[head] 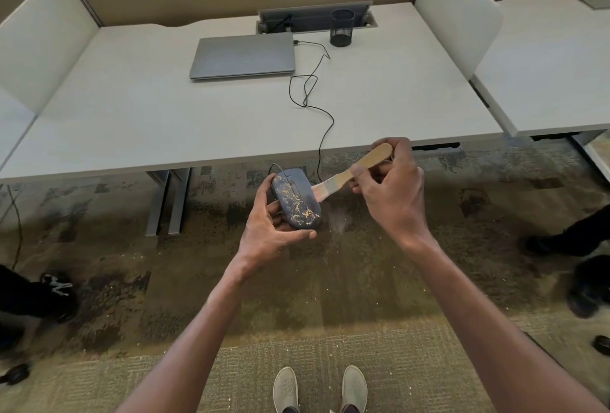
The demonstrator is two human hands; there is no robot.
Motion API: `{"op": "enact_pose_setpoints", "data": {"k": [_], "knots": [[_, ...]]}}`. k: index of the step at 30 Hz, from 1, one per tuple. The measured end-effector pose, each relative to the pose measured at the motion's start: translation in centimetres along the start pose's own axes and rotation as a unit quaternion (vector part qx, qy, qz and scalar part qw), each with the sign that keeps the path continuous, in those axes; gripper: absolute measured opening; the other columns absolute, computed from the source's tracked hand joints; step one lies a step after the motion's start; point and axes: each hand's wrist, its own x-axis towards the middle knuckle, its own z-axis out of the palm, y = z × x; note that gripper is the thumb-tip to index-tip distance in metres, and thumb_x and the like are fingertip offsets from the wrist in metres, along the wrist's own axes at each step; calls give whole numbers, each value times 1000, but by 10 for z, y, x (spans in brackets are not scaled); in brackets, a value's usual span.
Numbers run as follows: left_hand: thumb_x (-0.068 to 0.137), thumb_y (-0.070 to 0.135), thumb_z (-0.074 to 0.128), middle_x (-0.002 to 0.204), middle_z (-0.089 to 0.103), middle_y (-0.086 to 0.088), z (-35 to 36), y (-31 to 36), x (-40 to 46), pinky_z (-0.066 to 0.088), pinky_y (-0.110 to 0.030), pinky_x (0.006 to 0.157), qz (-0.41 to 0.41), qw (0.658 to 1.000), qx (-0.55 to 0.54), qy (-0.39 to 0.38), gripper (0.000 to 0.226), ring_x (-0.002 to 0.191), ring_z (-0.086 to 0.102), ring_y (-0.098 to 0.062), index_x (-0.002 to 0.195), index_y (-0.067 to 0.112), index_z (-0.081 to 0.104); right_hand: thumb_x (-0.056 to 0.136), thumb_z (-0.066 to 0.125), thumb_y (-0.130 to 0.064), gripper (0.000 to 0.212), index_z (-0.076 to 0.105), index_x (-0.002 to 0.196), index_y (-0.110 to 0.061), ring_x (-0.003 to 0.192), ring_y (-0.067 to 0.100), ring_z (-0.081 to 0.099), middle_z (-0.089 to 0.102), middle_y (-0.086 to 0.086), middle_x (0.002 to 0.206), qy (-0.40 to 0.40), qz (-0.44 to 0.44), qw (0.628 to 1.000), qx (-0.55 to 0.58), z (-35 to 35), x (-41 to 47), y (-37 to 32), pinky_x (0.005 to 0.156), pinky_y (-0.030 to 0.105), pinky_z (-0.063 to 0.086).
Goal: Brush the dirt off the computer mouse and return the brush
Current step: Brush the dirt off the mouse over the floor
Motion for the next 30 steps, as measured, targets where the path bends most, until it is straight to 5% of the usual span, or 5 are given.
{"op": "enact_pose_setpoints", "data": {"k": [3,7,15,26,30], "knots": [[51,17,98,145,58,-13,0,-1,0,57,-24,95,3,1000,-8,-7,132,123,67,-12,156,38,20,92,73,-17,30,48,109,-17,75,17,75,72,3,91,-13,-6,1000,2,4,2,1,65,39,64],[51,16,98,145,58,-14,-5,-3,-1,57,-29,98,-7,1000,-16,0,134,124,67,-17,158,36,19,93,72,-16,32,49,114,-10,77,20,75,72,5,93,-9,8,1000,-29,3,4,9,68,41,64],[51,20,99,142,60,-16,-9,-2,4,60,-26,91,-15,1000,1,-13,136,114,72,-9,159,36,19,92,68,0,18,60,106,-9,87,4,73,74,-5,90,-82,-220,971,34,7,0,-4,71,28,62],[48,22,99,149,55,-19,-10,-3,8,58,-19,88,-28,1000,-1,5,138,122,67,-19,160,29,19,91,53,6,29,61,104,-19,90,11,72,74,0,96,-187,-225,956,9,3,-11,8,75,38,60],[47,24,99,149,55,-17,-10,-3,8,58,-26,97,-36,999,4,10,139,126,65,-22,160,29,19,87,49,4,29,62,103,-17,94,3,70,74,-7,100,-200,-221,954,7,-4,-11,13,79,23,59]]}}
